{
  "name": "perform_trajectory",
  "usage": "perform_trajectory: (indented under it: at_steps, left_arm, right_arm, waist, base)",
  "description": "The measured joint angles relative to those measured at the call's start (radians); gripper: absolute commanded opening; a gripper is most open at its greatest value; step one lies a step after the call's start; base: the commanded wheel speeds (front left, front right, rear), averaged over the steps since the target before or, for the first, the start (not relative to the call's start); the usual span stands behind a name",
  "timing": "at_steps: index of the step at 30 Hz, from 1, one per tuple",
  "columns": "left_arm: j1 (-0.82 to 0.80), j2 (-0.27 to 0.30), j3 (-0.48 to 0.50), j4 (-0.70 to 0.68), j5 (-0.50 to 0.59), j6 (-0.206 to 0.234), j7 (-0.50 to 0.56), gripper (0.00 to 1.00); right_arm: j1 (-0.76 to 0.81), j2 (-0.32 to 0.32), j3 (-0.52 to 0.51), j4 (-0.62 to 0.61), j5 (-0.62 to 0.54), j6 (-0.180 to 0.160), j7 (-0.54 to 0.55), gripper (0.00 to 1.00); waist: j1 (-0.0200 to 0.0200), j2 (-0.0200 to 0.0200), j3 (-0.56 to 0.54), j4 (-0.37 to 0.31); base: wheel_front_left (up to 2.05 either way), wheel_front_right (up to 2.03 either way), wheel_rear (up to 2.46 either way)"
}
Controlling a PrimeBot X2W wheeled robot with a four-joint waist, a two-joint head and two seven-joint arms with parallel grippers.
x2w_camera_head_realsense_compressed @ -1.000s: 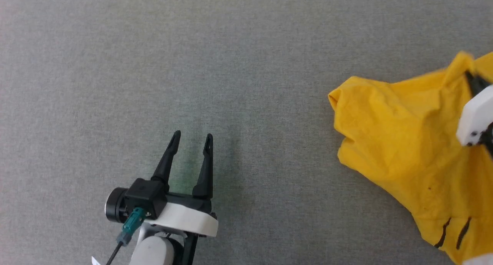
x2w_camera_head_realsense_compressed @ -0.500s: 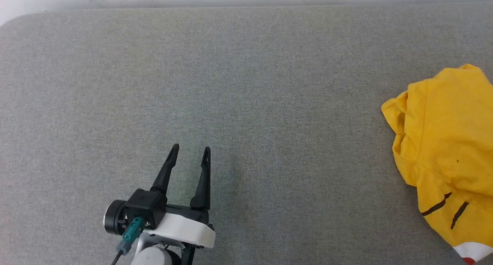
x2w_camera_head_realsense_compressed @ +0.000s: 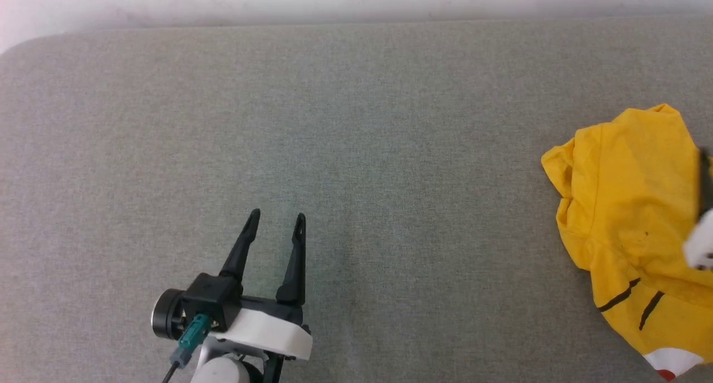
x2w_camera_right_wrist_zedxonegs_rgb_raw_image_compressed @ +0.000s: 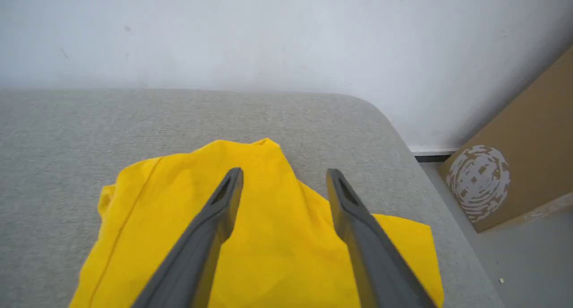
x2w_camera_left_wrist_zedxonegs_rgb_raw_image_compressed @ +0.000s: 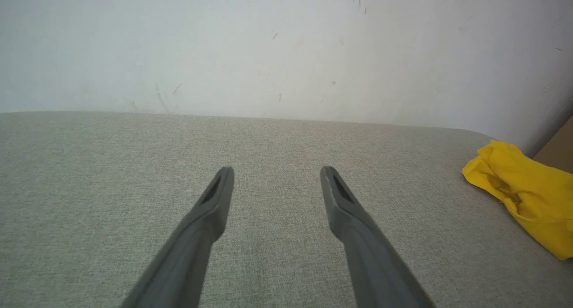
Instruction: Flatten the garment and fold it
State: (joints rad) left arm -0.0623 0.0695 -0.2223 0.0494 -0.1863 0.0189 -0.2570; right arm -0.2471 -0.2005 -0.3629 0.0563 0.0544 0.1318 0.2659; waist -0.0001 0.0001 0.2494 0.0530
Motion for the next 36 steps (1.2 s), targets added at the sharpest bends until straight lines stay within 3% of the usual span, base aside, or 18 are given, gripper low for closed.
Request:
perform_trajectory:
  at_steps: [7,14,15,16,25,30,36]
  left_arm:
    - [0.0,-0.002,-0.006,-0.001,-0.009,0.001,0.0,1.0]
    - [-0.001,-0.003,-0.011,-0.001,-0.016,0.001,0.0,1.0]
    - [-0.001,-0.004,-0.012,0.0,-0.016,0.001,0.0,1.0]
    - [-0.001,-0.004,-0.012,0.0,-0.017,0.001,0.0,1.0]
    - [-0.001,-0.008,-0.015,0.013,-0.029,0.009,0.0,1.0]
    - [-0.001,-0.011,-0.017,0.022,-0.034,0.009,0.0,1.0]
    - [0.001,-0.012,-0.009,0.023,-0.034,0.009,0.0,1.0]
  right_arm:
    - [0.0,-0.026,0.227,-0.043,0.061,0.0,0.146,1.0]
    - [-0.02,-0.05,0.304,0.096,-0.007,0.0,0.258,1.0]
    - [-0.023,-0.05,0.31,0.113,-0.011,0.0,0.263,0.3]
    - [-0.028,-0.047,0.307,0.124,-0.013,0.0,0.262,0.0]
    - [-0.123,-0.055,0.377,0.084,-0.008,0.0,0.212,0.0]
    - [-0.237,-0.02,0.509,-0.009,0.053,0.0,0.186,0.0]
    - [-0.326,0.073,0.718,-0.098,0.186,0.0,0.155,0.0]
  waist:
    - [0.0001,0.0,-0.004,0.024]
    - [0.0001,0.0,0.017,0.055]
    - [0.0001,0.0,0.02,0.06]
    - [0.0002,0.0,0.023,0.064]
    - [0.0002,0.0,0.014,0.08]
    - [0.0002,0.0,-0.017,0.082]
    - [0.0,0.0,-0.045,0.085]
  base:
    - [0.0,0.0,0.0]
    - [0.0,0.0,0.0]
    - [0.0,0.0,0.0]
    - [0.0,0.0,0.0]
    - [0.0,0.0,0.0]
    - [0.0,0.0,0.0]
    - [0.0,0.0,0.0]
